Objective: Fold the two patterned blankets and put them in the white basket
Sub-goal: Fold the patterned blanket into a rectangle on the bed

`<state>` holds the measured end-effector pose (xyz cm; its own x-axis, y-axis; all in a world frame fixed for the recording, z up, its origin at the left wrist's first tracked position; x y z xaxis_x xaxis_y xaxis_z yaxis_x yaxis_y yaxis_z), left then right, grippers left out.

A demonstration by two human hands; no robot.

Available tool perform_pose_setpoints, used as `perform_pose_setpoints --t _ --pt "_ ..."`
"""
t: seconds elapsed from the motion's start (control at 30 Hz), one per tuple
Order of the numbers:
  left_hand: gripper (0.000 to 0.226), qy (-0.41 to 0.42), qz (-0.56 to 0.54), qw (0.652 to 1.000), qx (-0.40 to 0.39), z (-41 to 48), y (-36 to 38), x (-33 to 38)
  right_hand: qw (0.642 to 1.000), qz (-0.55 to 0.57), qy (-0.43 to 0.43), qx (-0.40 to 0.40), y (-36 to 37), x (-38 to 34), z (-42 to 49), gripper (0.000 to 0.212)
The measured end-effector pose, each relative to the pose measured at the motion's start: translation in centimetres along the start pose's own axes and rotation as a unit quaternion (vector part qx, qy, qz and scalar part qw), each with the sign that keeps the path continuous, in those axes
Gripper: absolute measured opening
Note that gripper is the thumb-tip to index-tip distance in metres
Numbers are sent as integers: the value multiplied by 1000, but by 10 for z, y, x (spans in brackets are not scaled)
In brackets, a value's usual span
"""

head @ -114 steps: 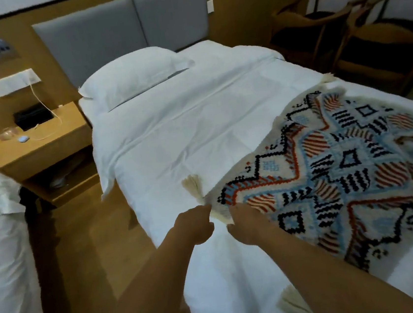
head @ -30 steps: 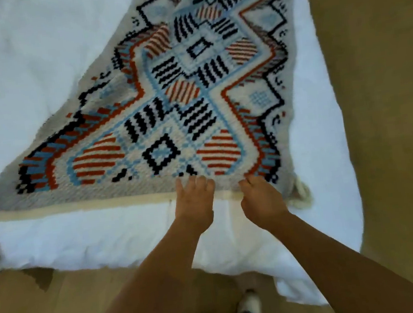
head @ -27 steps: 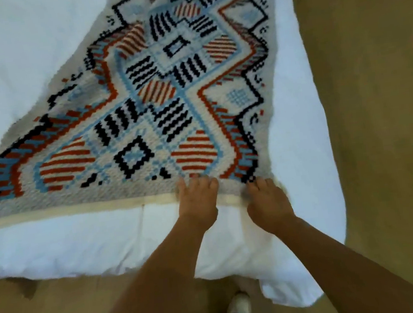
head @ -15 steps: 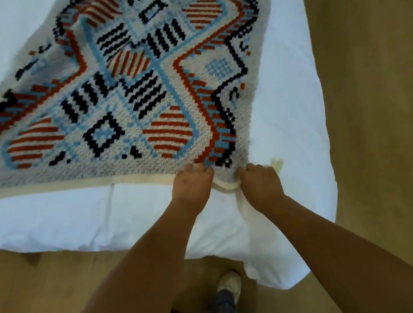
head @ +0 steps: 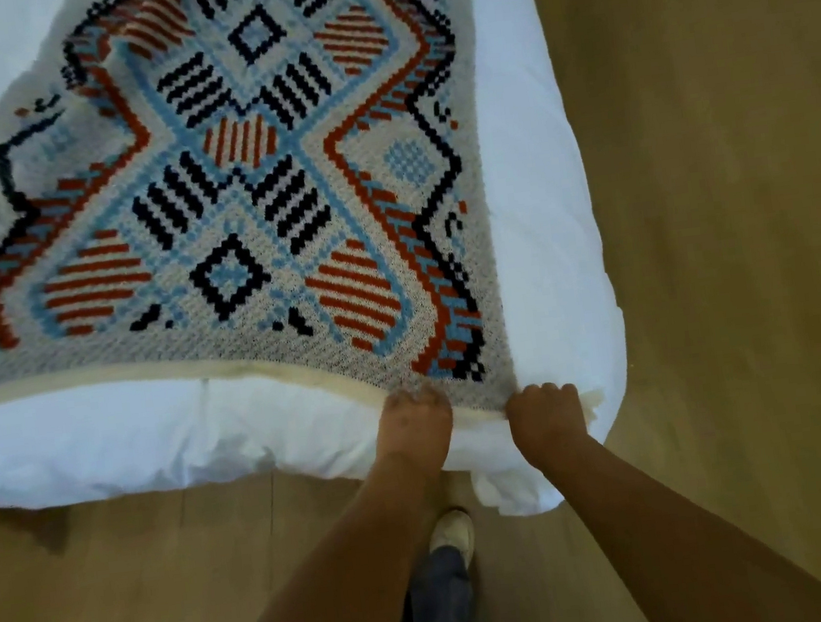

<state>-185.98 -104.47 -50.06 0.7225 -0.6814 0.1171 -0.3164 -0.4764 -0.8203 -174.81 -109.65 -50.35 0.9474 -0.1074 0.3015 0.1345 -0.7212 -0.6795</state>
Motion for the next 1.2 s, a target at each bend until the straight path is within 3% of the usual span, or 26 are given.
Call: perform_pose_setpoints --t 0.17,0.47,0.7,0.9,1.2 --pt "65 16 38 999 -3 -6 -11 -3 998 26 27 48 -13 2 -15 30" --pt "36 32 24 997 71 -14 -125 30 991 108 4 80 -83 58 -51 35" --pt "29 -52 -23 995 87 8 -210 60 978 112 -55 169 -149 129 -55 30" --pt "41 -144 -153 972 104 40 -255 106 961 101 -145 212 -164 200 -68 28" --pt "42 -220 -179 948 145 99 -335 103 941 53 -197 269 -239 289 -3 23"
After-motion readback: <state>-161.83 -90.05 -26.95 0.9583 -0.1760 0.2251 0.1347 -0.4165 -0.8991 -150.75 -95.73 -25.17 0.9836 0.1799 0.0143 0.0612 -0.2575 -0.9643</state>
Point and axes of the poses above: each hand's wrist, its own z-axis towards the middle knuckle, its own y-axis out of the palm, x = y × z, the point moved 8 cm from there along z, towards the middle knuckle, and after that the axes turned 7 degrees about -z, right-handed, at the moved point
